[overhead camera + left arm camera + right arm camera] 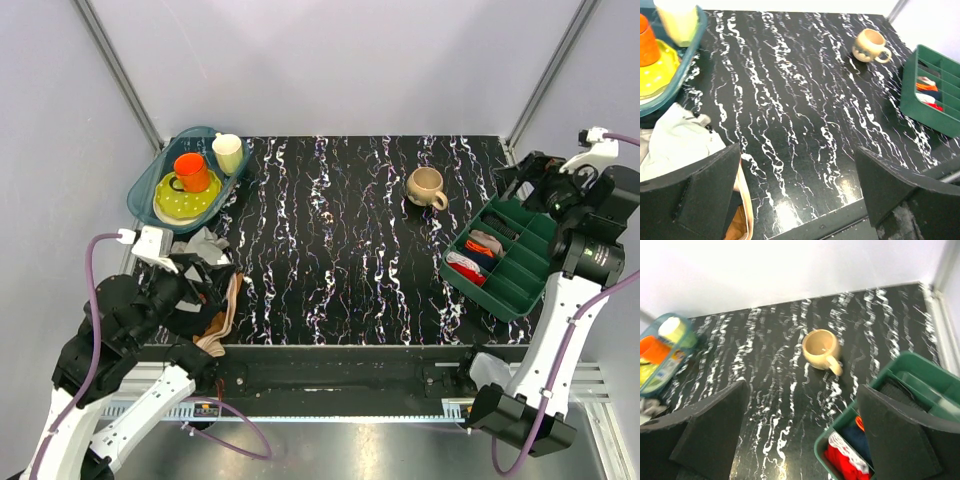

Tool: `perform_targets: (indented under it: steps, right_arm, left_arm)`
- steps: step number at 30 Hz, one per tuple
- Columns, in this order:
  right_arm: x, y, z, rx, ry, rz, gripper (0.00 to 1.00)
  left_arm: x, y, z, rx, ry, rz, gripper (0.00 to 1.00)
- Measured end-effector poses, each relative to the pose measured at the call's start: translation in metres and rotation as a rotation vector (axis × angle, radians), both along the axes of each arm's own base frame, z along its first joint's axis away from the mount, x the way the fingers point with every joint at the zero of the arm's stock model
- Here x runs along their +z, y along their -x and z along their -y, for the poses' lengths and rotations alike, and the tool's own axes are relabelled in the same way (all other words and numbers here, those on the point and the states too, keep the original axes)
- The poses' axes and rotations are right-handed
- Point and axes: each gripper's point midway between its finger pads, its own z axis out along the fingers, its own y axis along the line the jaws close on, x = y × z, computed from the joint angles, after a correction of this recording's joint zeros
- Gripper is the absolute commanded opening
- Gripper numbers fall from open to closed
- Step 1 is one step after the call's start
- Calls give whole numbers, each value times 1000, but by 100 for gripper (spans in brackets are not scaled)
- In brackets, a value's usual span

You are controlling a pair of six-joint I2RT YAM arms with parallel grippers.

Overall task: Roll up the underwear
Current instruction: Pick up the underwear.

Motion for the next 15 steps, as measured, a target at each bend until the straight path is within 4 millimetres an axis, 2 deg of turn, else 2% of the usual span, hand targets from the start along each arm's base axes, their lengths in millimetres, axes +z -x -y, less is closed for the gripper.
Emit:
perform_targets:
  steps: [1, 5, 8, 11, 13, 15]
  right_arm:
    - [0, -1, -2, 15, 0, 5, 100]
    - [-8, 3, -32, 217, -5, 56, 100]
    - [-33, 7, -66, 386, -43, 47, 100]
    - [-62, 10, -111, 559, -61, -5, 100]
    - [-85, 13, -141, 671, -79, -57, 100]
    - [-115, 14, -156, 738, -84, -109, 100]
  left_arm:
    - [-1, -2, -3, 20, -3, -6, 99]
    - [-11, -14, -11, 104, -25, -52, 99]
    - [-28, -31, -7, 142, -71, -126, 99]
    - [-53, -50, -8, 192, -124, -211, 99]
    - [-71, -64, -19, 260, -144, -273, 99]
    - [-88, -78, -38, 343, -137, -333, 99]
